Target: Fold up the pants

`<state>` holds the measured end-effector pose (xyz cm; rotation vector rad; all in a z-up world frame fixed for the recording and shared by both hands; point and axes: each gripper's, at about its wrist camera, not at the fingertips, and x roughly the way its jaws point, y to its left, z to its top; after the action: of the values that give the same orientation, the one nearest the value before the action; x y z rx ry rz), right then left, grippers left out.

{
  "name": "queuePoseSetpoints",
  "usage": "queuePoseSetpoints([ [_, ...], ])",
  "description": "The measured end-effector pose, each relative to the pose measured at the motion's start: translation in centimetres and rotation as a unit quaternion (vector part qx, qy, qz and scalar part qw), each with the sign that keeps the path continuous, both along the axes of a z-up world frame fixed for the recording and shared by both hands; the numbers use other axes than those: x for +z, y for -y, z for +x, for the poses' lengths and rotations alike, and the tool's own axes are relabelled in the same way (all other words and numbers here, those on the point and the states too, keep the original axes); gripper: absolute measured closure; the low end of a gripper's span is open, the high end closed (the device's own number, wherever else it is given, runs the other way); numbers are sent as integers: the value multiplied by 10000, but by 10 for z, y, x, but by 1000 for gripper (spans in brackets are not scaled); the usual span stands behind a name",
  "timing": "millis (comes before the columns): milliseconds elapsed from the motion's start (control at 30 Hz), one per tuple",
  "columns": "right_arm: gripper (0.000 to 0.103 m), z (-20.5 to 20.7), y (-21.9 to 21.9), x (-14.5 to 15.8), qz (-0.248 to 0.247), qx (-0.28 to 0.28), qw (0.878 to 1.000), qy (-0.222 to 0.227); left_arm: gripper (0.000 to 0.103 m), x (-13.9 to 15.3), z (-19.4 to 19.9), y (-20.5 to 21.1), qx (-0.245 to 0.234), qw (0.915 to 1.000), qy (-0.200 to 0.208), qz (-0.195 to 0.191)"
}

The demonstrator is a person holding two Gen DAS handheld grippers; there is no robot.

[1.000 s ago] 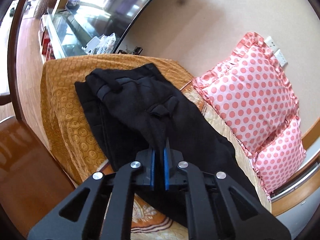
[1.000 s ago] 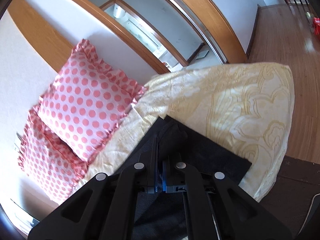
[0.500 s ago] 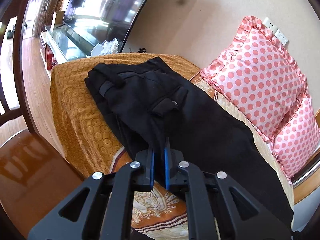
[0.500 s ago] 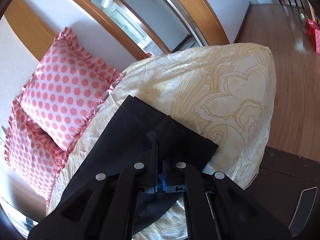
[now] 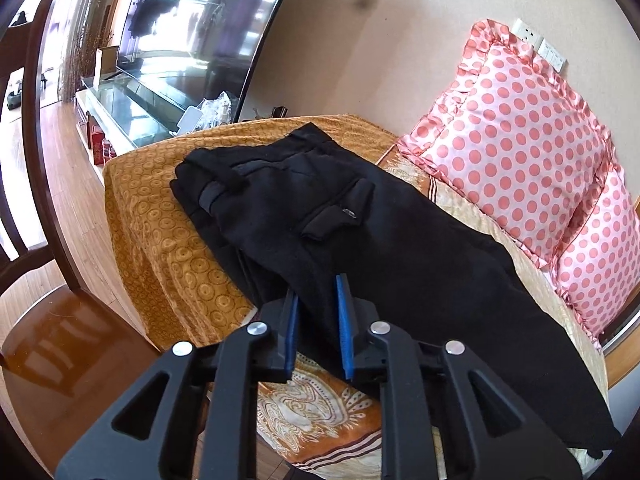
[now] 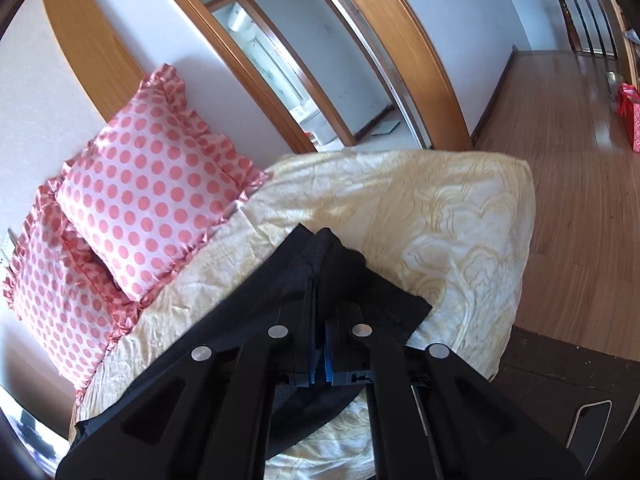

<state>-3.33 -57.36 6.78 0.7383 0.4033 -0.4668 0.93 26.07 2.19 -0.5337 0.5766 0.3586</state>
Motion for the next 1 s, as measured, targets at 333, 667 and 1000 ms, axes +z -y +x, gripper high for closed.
queuePoseSetpoints([
  [333,80,5,-7,-25,-274,-31,9958,-870,59,0,-2,-2,-128,9999,4,80],
  [667,42,9,-80,51,-2301,140,9705,-707,27,41,-22,75,-1019,9851,696,1200],
  [1000,52,180,-339,79,-2170,5351,8164,46,15,7,44,178,-2884,9416,395,1692],
])
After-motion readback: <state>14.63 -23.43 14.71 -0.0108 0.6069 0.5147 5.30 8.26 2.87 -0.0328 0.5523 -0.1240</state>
